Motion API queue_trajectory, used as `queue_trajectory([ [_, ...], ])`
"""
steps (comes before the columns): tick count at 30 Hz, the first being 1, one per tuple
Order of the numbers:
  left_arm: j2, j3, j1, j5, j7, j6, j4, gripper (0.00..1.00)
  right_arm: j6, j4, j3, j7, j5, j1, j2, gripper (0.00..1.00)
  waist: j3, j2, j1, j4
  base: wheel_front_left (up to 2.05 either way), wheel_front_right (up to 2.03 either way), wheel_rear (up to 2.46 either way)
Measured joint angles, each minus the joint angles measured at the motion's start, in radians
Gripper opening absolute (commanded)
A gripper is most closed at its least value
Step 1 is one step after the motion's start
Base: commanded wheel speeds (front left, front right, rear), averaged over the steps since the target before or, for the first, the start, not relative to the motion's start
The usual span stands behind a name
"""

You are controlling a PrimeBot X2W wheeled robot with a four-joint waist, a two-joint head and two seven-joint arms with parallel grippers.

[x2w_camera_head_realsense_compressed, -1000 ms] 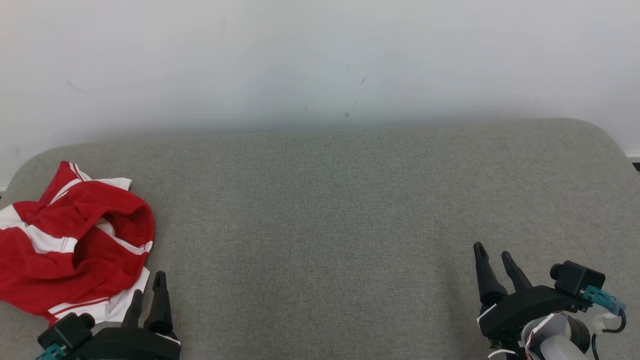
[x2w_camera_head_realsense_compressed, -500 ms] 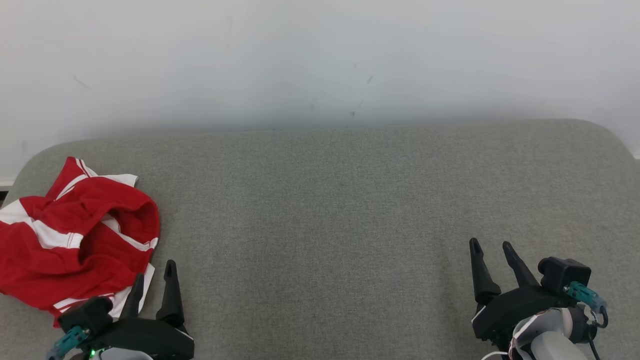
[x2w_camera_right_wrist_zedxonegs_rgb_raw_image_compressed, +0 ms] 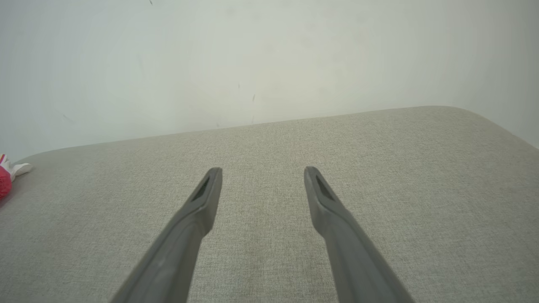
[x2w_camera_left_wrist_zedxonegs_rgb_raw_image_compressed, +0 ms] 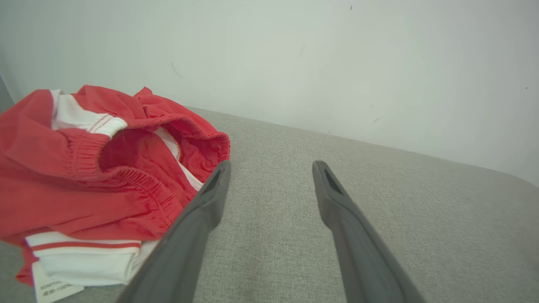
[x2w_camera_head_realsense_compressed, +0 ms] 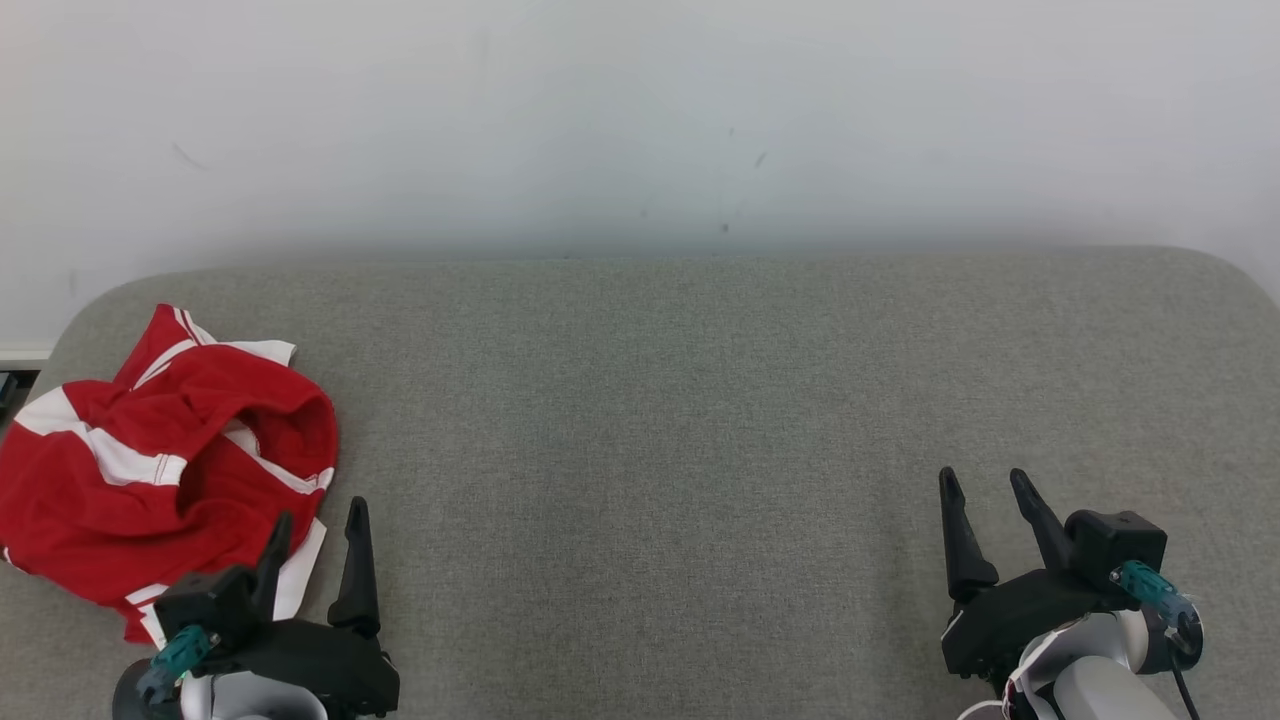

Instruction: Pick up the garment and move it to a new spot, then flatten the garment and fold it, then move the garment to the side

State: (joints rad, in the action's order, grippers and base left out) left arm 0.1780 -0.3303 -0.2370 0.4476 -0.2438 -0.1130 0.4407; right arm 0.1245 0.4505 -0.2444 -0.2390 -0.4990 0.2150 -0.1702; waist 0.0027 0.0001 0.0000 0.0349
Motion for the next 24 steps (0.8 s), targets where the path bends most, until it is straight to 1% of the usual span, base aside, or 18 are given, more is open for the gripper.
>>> queue_trajectory([
  [10,0.010,-0.016,0.001,0.002,0.037,0.025,-0.005,1.00,0.000,-0.012,0.037,0.021,-0.044,-0.011,0.013,1.00,-0.006,0.0000,0.0000,0.003,0.00,0.00,0.00],
  [20,0.013,-0.028,0.002,0.002,0.053,0.026,-0.031,1.00,0.000,-0.042,0.067,0.029,-0.055,-0.044,0.016,1.00,-0.012,0.0000,0.0000,-0.002,0.00,0.00,0.00],
  [24,0.010,-0.040,0.001,0.002,0.068,0.027,-0.032,1.00,0.000,-0.051,0.095,0.029,-0.059,-0.070,0.014,1.00,-0.013,0.0000,0.0000,0.010,0.00,0.00,0.00],
])
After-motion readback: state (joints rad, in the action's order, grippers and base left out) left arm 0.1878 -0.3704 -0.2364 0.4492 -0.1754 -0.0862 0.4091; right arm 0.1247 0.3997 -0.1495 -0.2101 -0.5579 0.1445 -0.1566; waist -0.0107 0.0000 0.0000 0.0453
